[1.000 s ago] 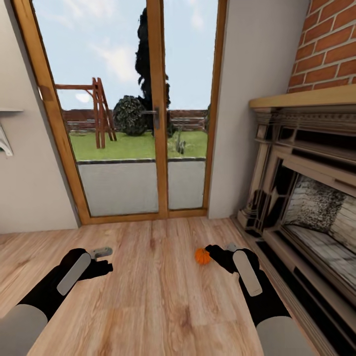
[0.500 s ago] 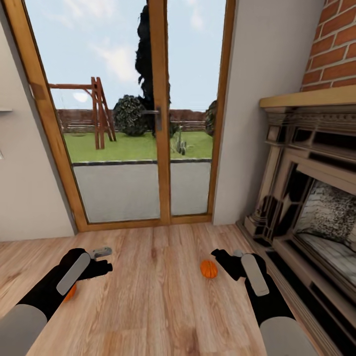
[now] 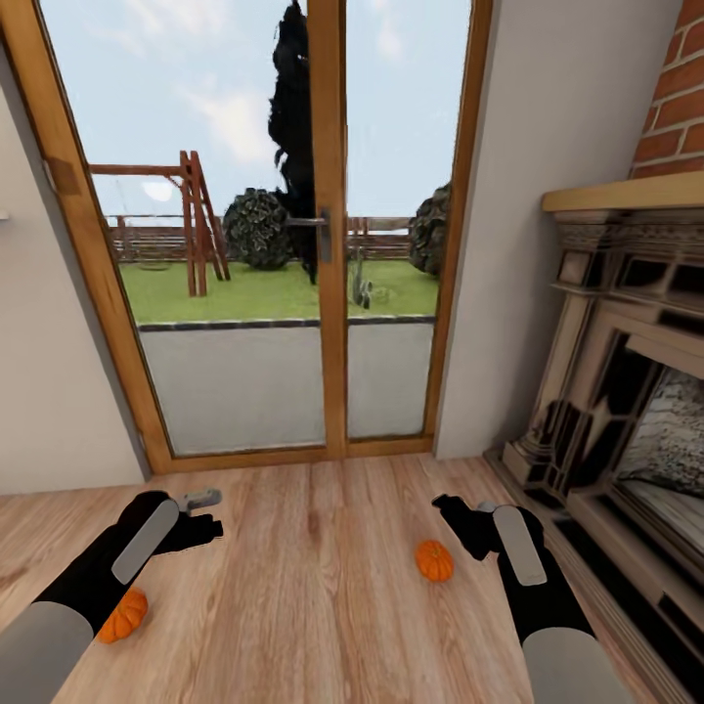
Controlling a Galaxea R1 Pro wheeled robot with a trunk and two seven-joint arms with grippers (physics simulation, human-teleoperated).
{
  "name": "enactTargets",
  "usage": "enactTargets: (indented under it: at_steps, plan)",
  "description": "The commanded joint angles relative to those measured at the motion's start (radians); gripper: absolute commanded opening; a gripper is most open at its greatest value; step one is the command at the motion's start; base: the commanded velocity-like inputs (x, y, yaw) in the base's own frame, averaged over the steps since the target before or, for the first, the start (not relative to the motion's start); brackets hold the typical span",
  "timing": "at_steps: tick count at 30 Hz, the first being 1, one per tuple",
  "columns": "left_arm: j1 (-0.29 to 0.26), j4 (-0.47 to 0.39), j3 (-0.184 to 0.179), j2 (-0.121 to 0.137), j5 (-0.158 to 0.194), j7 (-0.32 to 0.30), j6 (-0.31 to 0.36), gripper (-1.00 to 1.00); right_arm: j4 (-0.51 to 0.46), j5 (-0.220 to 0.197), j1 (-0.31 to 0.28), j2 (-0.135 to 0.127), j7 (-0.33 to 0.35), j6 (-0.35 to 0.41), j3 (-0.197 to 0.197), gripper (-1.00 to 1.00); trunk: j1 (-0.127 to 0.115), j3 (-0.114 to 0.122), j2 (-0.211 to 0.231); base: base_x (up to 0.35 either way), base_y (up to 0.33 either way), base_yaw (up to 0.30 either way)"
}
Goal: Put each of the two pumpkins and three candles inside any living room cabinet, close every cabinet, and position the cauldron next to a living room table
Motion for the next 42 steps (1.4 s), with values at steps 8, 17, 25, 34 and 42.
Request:
enactTargets:
  at_steps: [8, 17, 25, 34, 42]
  plan:
    - [-0.001, -0.001, -0.004, 0.001, 0.009, 0.007, 0.000, 1.00, 0.002, -0.011, 0.000, 0.000, -0.019, 0.005, -0.044, 1.00, 0.001, -0.001, -0.001, 0.323, 0.156, 0.000]
    - [-0.001, -0.002, -0.004, 0.001, 0.009, 0.006, -0.001, 1.00, 0.010, -0.056, 0.000, -0.003, -0.137, 0.008, -0.098, 1.00, 0.001, -0.001, -0.001, 0.325, 0.048, 0.000]
    - [0.000, -0.019, -0.004, -0.003, 0.010, 0.005, -0.001, 1.00, 0.012, -0.073, 0.000, -0.007, -0.148, 0.015, -0.105, 1.00, 0.001, -0.001, -0.001, 0.110, 0.002, 0.000]
    - [0.002, -0.208, 0.004, 0.004, 0.024, -0.039, 0.044, 1.00, 0.073, -0.152, 0.004, -0.056, -0.137, 0.068, -0.104, 1.00, 0.012, -0.011, -0.022, 0.007, 0.000, 0.000]
    - [0.002, -0.282, 0.067, 0.010, 0.023, -0.054, 0.143, 1.00, 0.079, -0.219, 0.005, -0.061, -0.136, 0.079, -0.098, 1.00, 0.043, -0.036, -0.078, 0.000, 0.000, 0.000]
